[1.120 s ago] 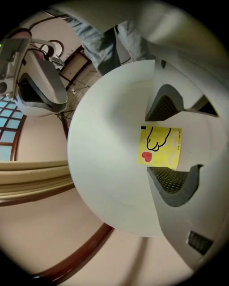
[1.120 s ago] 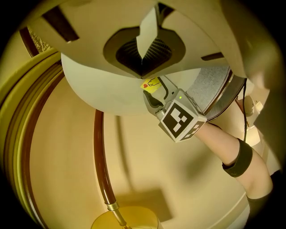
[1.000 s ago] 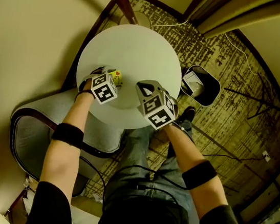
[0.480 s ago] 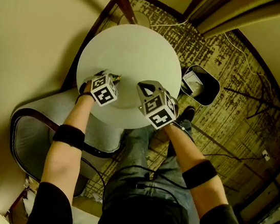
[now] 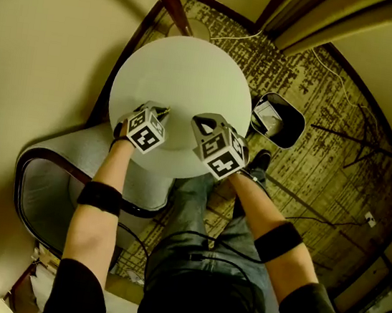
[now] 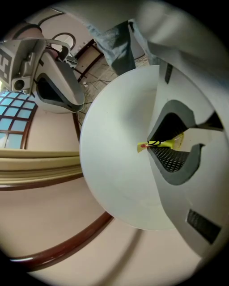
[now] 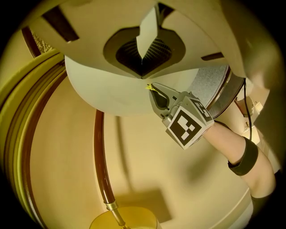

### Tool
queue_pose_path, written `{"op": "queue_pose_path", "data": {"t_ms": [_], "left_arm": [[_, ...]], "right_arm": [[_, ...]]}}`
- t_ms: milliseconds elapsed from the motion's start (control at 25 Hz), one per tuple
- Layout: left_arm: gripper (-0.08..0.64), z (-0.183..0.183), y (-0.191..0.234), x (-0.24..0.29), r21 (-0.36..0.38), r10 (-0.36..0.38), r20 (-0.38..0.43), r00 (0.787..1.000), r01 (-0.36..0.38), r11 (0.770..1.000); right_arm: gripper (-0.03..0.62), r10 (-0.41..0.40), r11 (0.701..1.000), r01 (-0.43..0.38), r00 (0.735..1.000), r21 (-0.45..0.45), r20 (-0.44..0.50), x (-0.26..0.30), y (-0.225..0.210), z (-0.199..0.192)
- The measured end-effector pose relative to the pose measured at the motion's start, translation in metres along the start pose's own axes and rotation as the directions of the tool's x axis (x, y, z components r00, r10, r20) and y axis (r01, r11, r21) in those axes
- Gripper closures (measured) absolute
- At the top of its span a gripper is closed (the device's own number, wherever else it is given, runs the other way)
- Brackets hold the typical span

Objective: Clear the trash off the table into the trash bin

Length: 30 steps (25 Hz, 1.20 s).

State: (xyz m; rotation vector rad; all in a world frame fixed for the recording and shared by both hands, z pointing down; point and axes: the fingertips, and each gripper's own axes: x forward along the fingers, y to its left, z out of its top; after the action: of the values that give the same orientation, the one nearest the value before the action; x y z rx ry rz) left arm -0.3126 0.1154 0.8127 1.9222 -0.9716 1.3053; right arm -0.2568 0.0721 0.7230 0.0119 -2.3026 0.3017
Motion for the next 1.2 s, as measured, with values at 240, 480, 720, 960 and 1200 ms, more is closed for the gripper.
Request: {"op": "queue_pose_path", "data": {"t_ms": [240,480,720,960,1200], "left_arm": [[0.535,0.029,-0.014,-0.054,-0.101,0.081,0.091,0.993,-0.072,0.992],[0.535,0.055,-0.031,-0.133,-0.313,0.221,0.218,0.951,-0.146,0.938],[0.535,0.072,-0.048,-0.203,-0.542,0.398,0.303,0.866,-0.187,0.82],[0.535,0.085,-0.071,-0.248,-0.648,0.514,0.315,0.798,-0.215,0.731],[0.535,0.114,-0.081,-0.261,-0.619,0.516,0.341,0.786,-0.225,0.753]], "right_arm": [[0.592,0.003,0.999,-0.003,1.0,-0.035,0.002,-0.031,0.007,0.016],[0.592,0.011,0.997,-0.01,1.0,-0.082,0.013,-0.074,0.021,0.044],[0.592,0.033,0.993,-0.027,0.998,-0.112,0.05,-0.112,0.033,0.078],[0.592,0.054,0.992,-0.044,0.995,-0.115,0.085,-0.142,0.045,0.091],[0.592,0.021,0.997,-0.013,0.994,-0.071,0.108,-0.169,0.032,0.089]]}}
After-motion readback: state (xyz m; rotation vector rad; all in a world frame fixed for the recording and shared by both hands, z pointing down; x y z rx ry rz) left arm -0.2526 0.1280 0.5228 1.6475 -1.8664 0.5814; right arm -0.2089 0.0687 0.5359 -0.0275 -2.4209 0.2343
